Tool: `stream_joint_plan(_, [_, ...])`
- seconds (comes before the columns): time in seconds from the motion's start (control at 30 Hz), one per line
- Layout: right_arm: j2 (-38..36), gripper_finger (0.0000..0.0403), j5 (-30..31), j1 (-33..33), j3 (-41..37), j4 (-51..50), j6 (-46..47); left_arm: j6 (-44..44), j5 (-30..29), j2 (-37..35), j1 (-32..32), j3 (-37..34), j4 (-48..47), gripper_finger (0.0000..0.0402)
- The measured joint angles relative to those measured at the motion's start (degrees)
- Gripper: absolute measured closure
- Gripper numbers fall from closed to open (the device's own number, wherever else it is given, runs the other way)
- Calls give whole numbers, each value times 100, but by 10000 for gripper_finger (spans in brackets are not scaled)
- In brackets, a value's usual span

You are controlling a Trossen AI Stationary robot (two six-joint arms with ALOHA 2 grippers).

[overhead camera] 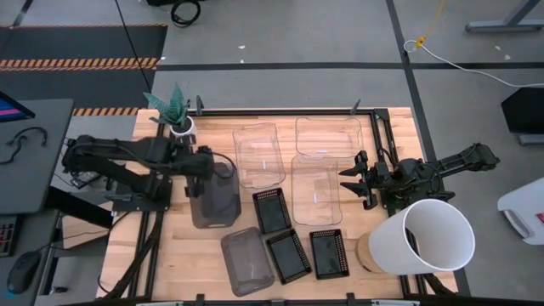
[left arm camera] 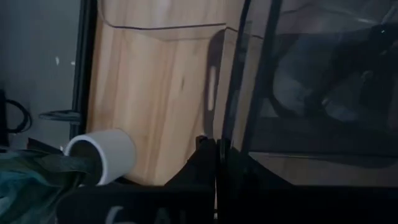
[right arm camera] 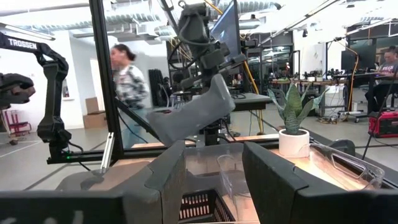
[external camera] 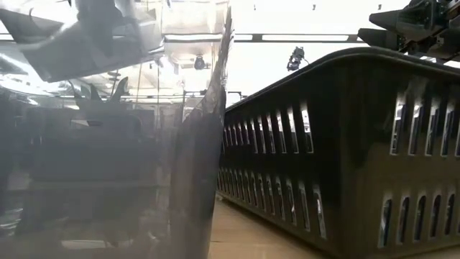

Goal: Stack baskets by color
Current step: Stack the bottom left gray bin on the top gray bin

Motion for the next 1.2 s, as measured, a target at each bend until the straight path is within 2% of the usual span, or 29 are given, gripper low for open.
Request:
stream_joint_plan(0.17, [1, 238, -2, 0, 0, 0, 0, 258, 95, -63, 323, -70, -8, 397])
stream_joint_plan(0.37, [-1, 238, -2, -2, 0, 0, 0, 569, 120, -60, 725, -752, 55, 397])
stream_joint_plan(0.5, [0, 238, -1, 0, 0, 0, 0, 866, 298, -61, 901, -1031, 548, 397])
stream_joint_plan(0.6, [-1, 238, -2, 0, 0, 1, 0, 1044, 575, -62, 1010, -1044, 901, 397])
stream_joint_plan(0.77, [0, 238, 0, 0, 0, 0, 0, 1039, 816, -62, 1104, -1043, 915, 397])
stream_joint_plan(1.0, [0, 238, -2, -1, 0, 0, 0, 1599, 756, -61, 1147, -1043, 815, 397])
stream_joint_plan(1.2, [-1, 238, -2, 0, 0, 0, 0, 1621, 730, -56, 1295, -1043, 872, 397])
